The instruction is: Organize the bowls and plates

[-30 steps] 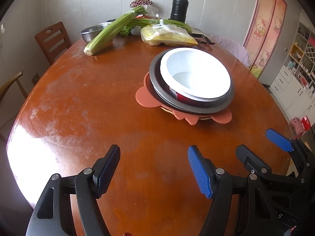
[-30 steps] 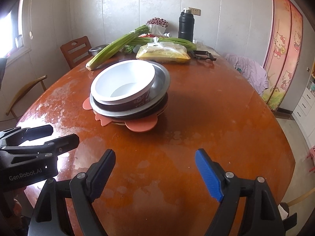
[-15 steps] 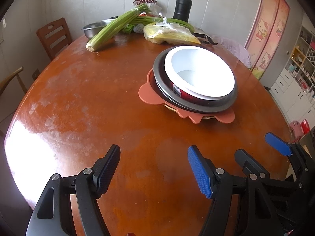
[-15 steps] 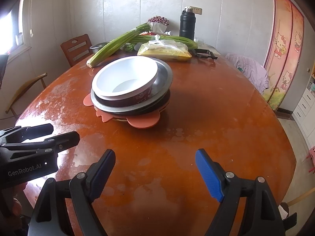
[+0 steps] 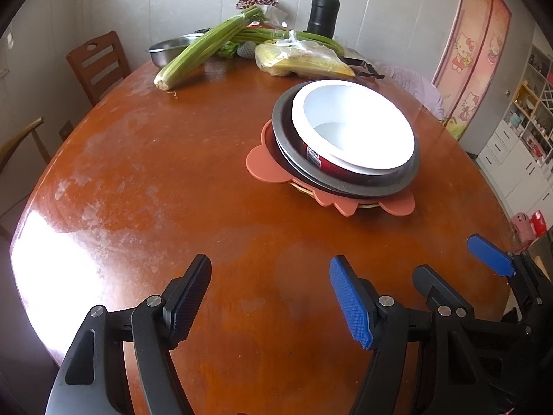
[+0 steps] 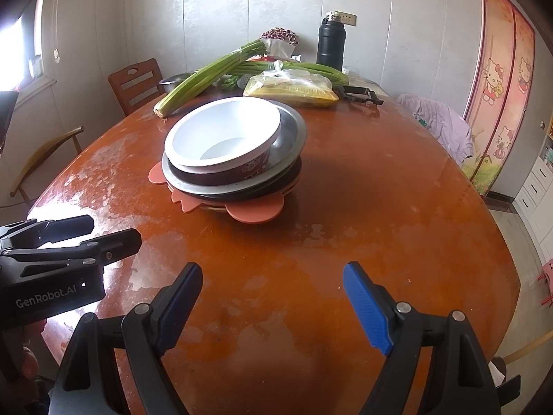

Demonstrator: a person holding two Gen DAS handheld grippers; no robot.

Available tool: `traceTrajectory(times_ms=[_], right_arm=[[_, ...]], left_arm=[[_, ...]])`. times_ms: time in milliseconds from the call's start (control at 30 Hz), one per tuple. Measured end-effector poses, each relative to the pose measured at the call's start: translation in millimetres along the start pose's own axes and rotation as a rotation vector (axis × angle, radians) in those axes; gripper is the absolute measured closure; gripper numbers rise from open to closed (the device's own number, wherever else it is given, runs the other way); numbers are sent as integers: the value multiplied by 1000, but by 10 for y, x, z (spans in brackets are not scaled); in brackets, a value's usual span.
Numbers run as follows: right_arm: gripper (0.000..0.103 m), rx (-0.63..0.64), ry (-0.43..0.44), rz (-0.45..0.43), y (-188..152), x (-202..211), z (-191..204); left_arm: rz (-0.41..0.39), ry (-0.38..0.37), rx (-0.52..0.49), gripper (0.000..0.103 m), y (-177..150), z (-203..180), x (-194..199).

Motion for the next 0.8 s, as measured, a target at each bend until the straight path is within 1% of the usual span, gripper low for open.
traceTrajectory(times_ms=[800], right_arm=[[20,-1,-19,-17,19,69,-30]], left_arm=[[1,22,2,30,-26,-5,1]])
Point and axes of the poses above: each gripper's, at about its wrist camera, not at the fingertips, and x roughly against the way its jaws point, z to its left, y to its top, the point moved 2 cm from there along -x, roughly the way its jaws point, and after that the axes turned 3 degrees about y, right-handed, at the moved point
